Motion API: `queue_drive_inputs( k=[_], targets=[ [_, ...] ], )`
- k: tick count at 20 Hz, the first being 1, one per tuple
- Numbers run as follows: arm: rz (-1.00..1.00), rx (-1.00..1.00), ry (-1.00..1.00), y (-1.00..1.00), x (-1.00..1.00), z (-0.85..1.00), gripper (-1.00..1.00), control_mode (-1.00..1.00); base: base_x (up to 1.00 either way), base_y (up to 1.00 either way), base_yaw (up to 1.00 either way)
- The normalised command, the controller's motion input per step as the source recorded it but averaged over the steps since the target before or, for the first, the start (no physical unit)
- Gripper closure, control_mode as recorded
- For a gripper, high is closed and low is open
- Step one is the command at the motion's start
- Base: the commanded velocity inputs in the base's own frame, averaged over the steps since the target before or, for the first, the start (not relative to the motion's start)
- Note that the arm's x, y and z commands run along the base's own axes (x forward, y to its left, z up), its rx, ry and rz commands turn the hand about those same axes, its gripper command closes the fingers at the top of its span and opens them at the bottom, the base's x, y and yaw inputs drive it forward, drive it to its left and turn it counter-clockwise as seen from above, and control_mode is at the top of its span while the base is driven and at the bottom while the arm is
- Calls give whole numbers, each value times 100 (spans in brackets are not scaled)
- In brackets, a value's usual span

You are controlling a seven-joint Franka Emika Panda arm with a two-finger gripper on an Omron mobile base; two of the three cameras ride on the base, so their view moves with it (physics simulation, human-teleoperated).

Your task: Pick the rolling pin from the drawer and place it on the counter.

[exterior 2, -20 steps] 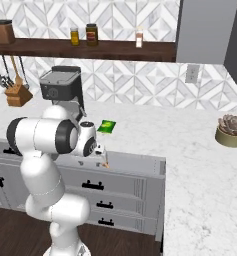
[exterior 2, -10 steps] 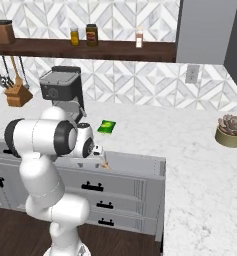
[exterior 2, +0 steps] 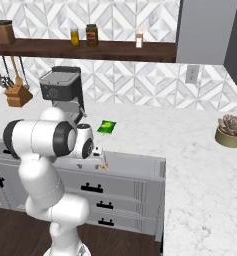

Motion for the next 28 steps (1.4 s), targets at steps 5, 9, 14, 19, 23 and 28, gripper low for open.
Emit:
queue_drive_inputs(
  k=[5,9,14,19,23,28],
  targets=[
    [0,1,-1,-14,-100,-78,-100,-100,0,0,0],
    [0,3,-3,-23,-100,-70,-100,-100,0,0,0],
    [0,4,-2,-37,-100,-57,-100,-100,0,0,0],
    [0,1,0,-37,-100,-62,-100,-100,0,0,0],
    [0,0,0,-27,-100,-62,-100,-100,0,0,0],
    [0,0,0,-13,-100,-51,-100,-100,0,0,0]
  ],
)
